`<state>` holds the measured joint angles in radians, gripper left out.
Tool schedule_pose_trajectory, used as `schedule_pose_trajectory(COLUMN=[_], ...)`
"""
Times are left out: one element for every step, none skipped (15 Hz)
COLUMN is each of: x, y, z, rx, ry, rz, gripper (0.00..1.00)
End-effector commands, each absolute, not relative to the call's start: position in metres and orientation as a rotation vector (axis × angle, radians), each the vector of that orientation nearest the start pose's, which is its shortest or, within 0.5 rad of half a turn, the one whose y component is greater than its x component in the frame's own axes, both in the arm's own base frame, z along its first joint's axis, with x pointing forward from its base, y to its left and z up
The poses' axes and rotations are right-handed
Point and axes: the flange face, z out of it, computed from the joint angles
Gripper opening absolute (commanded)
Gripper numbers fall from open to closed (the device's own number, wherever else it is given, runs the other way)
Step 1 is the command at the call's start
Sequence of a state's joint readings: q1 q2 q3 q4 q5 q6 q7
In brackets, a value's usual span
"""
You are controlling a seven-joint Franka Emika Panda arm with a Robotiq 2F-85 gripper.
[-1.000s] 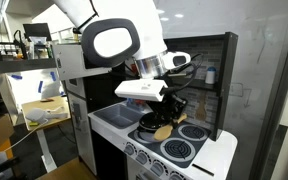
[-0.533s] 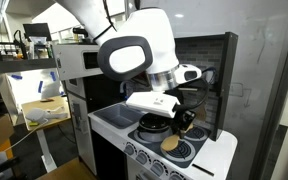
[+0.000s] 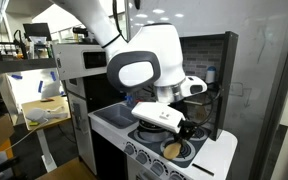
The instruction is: Remove the wooden spoon from the sink and put it on the stove
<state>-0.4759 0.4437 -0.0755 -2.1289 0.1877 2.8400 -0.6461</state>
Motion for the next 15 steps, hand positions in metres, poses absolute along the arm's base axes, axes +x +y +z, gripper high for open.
schedule_pose_trajectory(x=[0.512,0.512,0.514,0.514,0.516,0.517,0.518,0.518,0.519,0.519,0.519,0.520,0.520,0.520,0.520], y=[-0.327,-0.327,-0.326,-0.325,-0.324,-0.323,-0.322,-0.321,-0.320,-0.319,-0.319,-0.318,-0.318,-0.317,-0.317], z=[0.219,0.217,0.214,0.213,0.211,0.209,0.207,0.205,0.204,0.202,0.201,0.200,0.199,0.199,0.199], rx=[-3.205,-3.202,-3.199,-3.195,-3.193,-3.190,-3.188,-3.186,-3.184,-3.182,-3.181,-3.181,-3.181,-3.180,-3.179], ry=[0.106,0.106,0.105,0.105,0.103,0.102,0.100,0.098,0.096,0.099,0.101,0.105,0.103,0.105,0.105], rz=[-0.414,-0.413,-0.412,-0.412,-0.412,-0.409,-0.406,-0.404,-0.402,-0.400,-0.397,-0.393,-0.390,-0.389,-0.390], gripper=[0.05,0.05,0.05,0.05,0.05,0.05,0.05,0.05,0.05,0.05,0.05,0.25,0.47,0.51,0.59])
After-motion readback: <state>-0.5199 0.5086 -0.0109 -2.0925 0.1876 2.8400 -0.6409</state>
